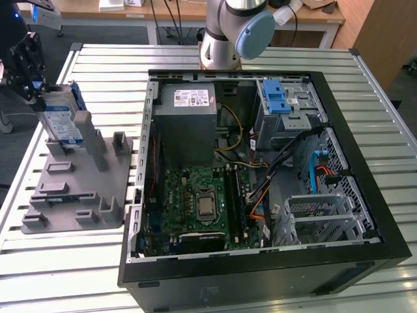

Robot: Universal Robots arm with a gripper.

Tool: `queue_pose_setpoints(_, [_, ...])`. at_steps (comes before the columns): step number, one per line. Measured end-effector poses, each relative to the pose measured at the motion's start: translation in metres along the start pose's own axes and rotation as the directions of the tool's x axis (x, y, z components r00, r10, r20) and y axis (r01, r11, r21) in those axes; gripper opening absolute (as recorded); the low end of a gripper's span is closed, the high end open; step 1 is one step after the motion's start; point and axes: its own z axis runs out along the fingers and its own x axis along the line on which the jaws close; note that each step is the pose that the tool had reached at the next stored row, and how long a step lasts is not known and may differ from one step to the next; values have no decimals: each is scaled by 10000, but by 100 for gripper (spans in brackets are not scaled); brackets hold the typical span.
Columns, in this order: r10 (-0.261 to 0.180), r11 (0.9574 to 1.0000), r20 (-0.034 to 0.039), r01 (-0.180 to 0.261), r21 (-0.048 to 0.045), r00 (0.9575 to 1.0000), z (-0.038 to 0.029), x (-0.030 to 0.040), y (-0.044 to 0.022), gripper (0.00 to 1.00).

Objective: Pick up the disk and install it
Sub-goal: 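Pick up the disk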

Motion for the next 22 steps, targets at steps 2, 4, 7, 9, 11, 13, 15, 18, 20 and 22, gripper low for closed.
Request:
queue_pose_setpoints(2, [0, 10000, -1, 0, -2, 10000, -2, 0, 0, 36])
queue_pose_setpoints(4, [0, 10000, -1, 0, -1, 10000, -2, 0, 0, 36])
queue_pose_setpoints(7, [0, 10000, -3, 0, -7, 10000, -12, 0, 1, 36])
queue_pose_setpoints(9, [0, 10000, -1, 0, -2, 10000, -21, 0, 0, 36])
queue_pose_setpoints(11, [0, 10000, -1, 0, -3, 10000, -35, 0, 0, 36])
queue_pose_setpoints(13, [0, 10000, -1, 0, -2, 10000, -51, 0, 1, 36])
queue_pose_setpoints(15, [0, 10000, -1, 0, -2, 10000, -68, -1, 1, 36])
queue_pose_setpoints(18, [0, 10000, -1, 0, -3, 10000, -127, -2, 2, 36])
queue_pose_setpoints(20, [0, 10000, 1, 0, 1, 10000, -133, -2, 2, 36])
queue_pose_setpoints(22, [0, 10000, 1, 0, 1, 10000, -134, -2, 2, 36])
